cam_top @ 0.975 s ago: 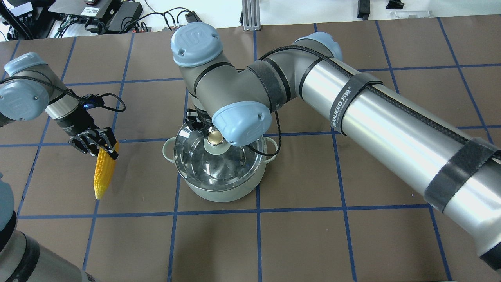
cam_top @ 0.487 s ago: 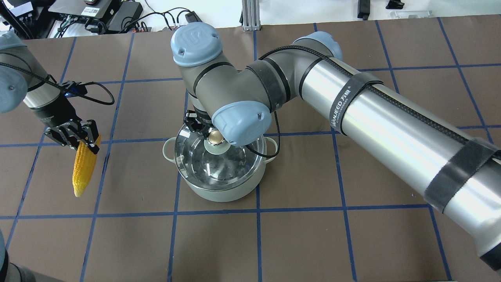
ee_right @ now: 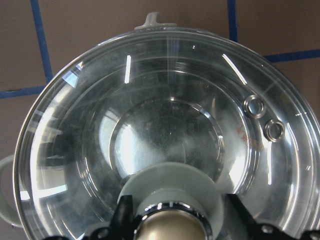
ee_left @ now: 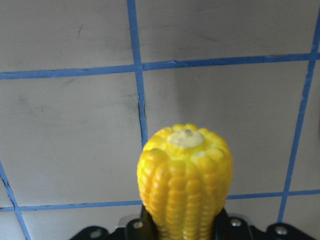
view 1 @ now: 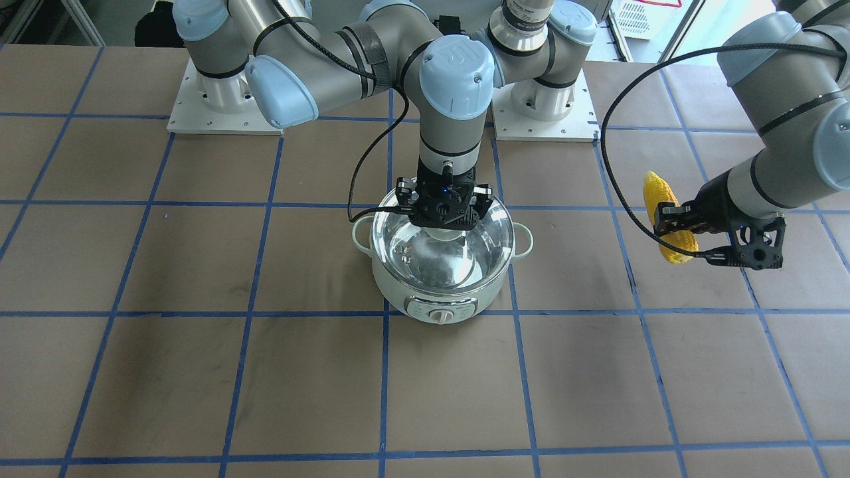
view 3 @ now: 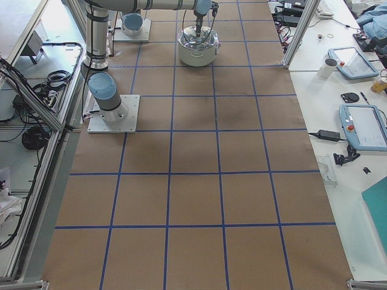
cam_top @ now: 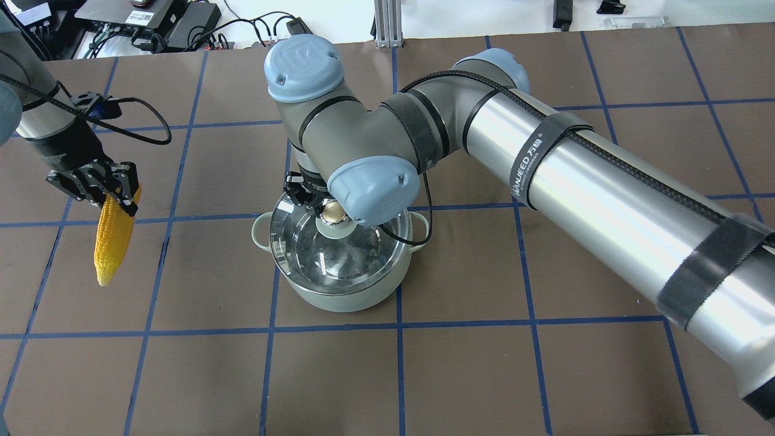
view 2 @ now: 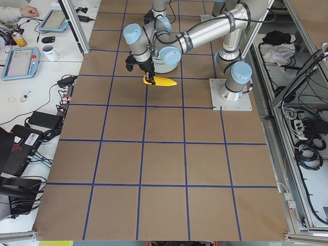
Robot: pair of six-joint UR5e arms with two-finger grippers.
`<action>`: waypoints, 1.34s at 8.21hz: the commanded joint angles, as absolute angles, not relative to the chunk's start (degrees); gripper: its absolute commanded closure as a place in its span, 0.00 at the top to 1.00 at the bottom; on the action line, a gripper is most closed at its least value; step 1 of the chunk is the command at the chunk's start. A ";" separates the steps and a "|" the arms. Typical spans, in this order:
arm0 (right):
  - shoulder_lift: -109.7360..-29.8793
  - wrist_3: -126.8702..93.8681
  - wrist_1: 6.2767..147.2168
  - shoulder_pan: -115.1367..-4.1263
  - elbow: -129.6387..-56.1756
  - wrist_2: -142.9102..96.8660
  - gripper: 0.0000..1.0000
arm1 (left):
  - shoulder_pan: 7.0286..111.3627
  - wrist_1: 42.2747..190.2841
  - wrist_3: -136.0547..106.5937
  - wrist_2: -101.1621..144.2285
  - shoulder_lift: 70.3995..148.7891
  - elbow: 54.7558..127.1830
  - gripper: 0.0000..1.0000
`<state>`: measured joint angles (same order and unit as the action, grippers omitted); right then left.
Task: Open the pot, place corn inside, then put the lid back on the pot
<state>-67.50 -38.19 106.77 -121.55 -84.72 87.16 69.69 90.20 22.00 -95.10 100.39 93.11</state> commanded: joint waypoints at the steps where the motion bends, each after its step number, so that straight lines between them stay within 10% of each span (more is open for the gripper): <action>1: -67.50 -38.14 106.44 -121.55 -84.73 87.10 0.58 | 72.77 92.02 19.88 -94.31 99.32 90.62 0.00; 11: -72.85 -34.12 102.06 -117.71 -83.76 88.07 0.46 | 76.64 92.90 13.71 -92.29 98.52 90.62 0.00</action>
